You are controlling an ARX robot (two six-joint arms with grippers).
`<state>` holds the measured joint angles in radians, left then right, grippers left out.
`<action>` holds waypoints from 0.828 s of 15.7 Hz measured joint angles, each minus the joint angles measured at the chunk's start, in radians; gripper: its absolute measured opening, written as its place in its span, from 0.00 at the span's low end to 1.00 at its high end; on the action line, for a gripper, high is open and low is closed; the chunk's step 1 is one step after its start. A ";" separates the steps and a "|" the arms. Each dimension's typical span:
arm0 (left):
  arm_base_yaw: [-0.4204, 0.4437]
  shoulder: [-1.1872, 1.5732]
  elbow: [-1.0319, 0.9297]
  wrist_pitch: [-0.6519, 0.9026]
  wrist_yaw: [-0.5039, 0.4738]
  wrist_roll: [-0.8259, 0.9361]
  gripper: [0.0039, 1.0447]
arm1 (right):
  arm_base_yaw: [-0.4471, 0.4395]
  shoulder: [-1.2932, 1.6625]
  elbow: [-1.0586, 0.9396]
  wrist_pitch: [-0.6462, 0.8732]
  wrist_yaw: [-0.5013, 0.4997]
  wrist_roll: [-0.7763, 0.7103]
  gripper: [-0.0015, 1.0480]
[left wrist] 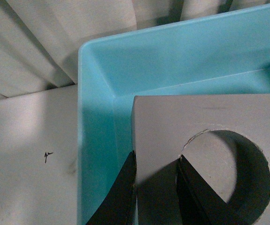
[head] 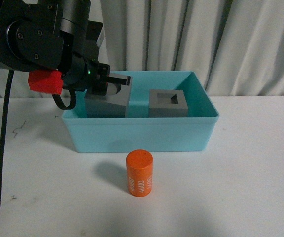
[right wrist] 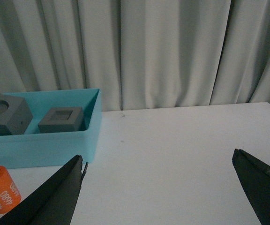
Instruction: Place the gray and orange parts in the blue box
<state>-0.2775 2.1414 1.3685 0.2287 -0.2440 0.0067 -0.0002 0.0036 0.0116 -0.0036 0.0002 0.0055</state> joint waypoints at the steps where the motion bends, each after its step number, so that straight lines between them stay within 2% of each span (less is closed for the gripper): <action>1: 0.011 0.010 0.005 0.000 0.000 0.002 0.17 | 0.000 0.000 0.000 0.000 0.000 0.000 0.94; 4: 0.034 0.016 0.007 0.000 -0.003 0.004 0.17 | 0.000 0.000 0.000 0.000 0.000 0.000 0.94; 5: 0.037 0.016 0.007 0.000 0.005 0.002 0.22 | 0.000 0.000 0.000 0.000 0.000 0.000 0.94; 11: 0.056 -0.095 -0.055 -0.055 0.058 -0.071 0.90 | 0.000 0.000 0.000 0.000 0.000 0.000 0.94; 12: 0.068 -0.170 -0.092 -0.064 0.090 -0.119 0.95 | 0.000 0.000 0.000 0.000 0.000 0.000 0.94; 13: 0.084 -0.266 -0.148 -0.082 0.127 -0.167 0.93 | 0.000 0.000 0.000 0.000 0.000 0.000 0.94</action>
<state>-0.1936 1.8755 1.2205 0.1463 -0.1169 -0.1608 -0.0002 0.0036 0.0116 -0.0036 -0.0002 0.0055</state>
